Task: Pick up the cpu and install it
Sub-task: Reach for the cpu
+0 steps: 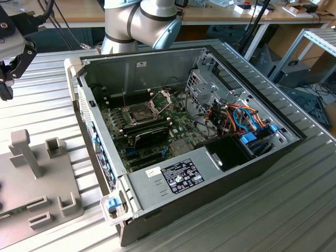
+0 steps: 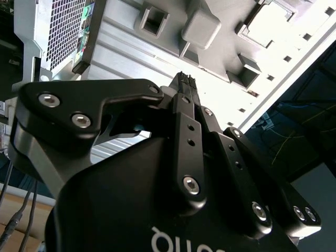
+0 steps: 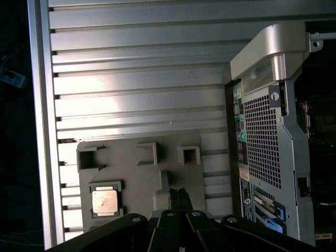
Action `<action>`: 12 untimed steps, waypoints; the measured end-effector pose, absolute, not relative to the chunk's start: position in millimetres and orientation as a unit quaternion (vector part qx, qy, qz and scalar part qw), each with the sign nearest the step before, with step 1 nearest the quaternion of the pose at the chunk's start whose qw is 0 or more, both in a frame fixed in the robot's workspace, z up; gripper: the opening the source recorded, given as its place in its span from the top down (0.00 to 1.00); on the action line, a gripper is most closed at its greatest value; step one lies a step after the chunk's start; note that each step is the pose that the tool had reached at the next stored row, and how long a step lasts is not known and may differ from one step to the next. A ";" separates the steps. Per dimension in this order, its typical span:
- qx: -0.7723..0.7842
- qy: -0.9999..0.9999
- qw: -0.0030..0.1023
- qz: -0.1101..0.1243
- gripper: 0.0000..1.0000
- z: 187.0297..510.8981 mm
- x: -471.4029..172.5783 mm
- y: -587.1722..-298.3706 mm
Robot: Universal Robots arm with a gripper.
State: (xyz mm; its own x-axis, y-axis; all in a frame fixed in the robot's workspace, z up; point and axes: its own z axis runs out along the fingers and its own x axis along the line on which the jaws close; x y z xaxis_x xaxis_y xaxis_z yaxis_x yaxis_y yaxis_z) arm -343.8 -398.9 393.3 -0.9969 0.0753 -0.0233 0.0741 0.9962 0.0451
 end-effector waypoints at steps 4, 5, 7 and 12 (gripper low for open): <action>0.037 0.999 0.012 0.022 0.89 393.3 -343.9 -398.9; 0.037 0.999 0.012 0.022 0.89 393.3 -344.3 -398.9; 0.037 0.999 0.012 0.022 0.89 393.3 -345.7 -398.8; 0.037 0.999 0.013 0.022 0.89 393.2 -351.1 -398.8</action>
